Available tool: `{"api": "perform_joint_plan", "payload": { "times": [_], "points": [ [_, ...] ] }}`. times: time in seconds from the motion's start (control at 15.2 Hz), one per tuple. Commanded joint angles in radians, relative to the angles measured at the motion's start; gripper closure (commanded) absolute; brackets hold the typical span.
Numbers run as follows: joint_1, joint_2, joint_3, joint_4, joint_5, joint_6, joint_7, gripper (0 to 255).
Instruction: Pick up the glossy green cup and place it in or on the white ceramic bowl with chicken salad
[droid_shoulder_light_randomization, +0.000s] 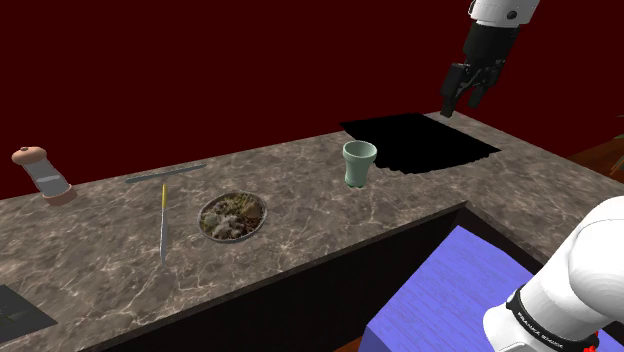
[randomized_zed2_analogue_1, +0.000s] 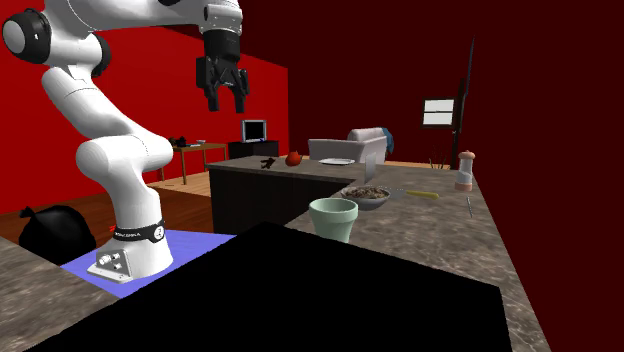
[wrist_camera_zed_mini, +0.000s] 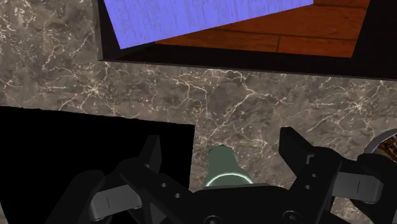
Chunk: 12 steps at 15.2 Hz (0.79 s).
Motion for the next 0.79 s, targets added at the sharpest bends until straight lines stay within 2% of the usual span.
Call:
{"api": "perform_joint_plan", "payload": {
  "times": [0.0, 0.4, 0.73],
  "points": [
    [0.000, 0.000, 0.000, 0.000, 0.000, 0.000, 0.000, 0],
    [0.002, 0.140, -0.045, -0.051, 0.010, 0.221, -0.023, 0],
    [0.011, 0.289, -0.083, -0.051, 0.034, 0.396, -0.052, 0]
  ]
}}
